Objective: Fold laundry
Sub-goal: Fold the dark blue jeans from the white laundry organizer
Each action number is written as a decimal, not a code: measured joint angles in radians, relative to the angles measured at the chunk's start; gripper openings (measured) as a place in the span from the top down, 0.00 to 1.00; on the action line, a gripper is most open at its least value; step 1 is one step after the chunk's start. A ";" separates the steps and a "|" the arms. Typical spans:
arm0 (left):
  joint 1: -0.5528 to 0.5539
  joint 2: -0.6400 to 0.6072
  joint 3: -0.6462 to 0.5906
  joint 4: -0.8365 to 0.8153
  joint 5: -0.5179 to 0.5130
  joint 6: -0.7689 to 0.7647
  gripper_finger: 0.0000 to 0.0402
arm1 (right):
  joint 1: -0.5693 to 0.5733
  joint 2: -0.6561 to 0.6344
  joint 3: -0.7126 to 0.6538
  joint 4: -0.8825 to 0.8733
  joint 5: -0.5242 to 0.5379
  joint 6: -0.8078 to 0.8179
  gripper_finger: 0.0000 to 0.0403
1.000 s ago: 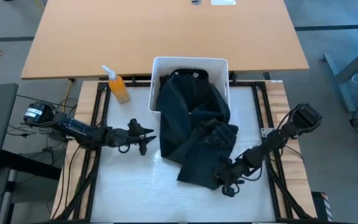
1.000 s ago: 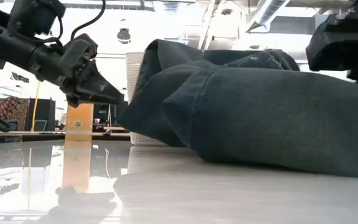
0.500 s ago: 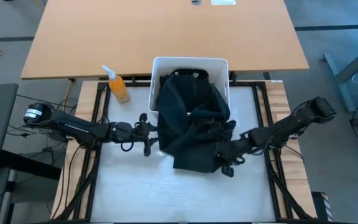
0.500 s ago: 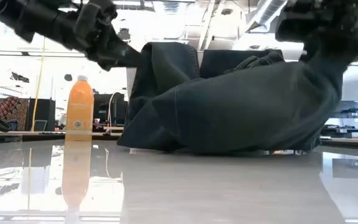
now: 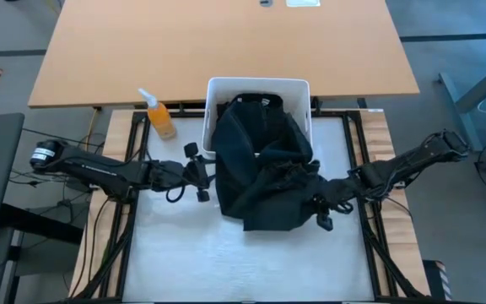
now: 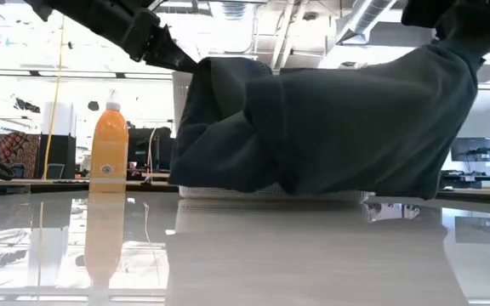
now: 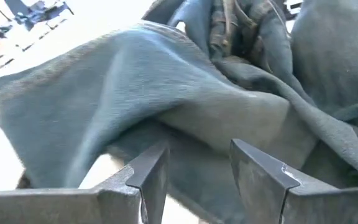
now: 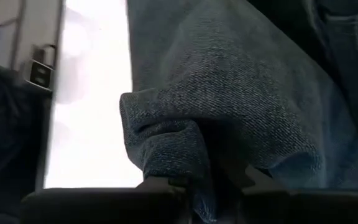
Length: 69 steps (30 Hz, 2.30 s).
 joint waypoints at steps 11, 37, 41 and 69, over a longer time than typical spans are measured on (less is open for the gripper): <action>0.077 -0.065 0.000 -0.049 -0.097 0.134 0.60 | -0.041 0.014 0.069 -0.205 0.025 -0.116 0.57; 0.348 0.080 0.284 -0.551 0.250 0.135 0.62 | 0.000 0.010 0.219 -0.388 0.612 0.049 0.63; 0.337 0.182 0.441 -0.746 0.241 0.107 0.70 | 0.008 -0.013 0.144 -0.347 0.692 0.128 0.64; 0.326 0.373 0.739 -1.031 0.240 0.033 0.99 | 0.106 -0.098 -0.223 0.061 1.448 0.202 0.64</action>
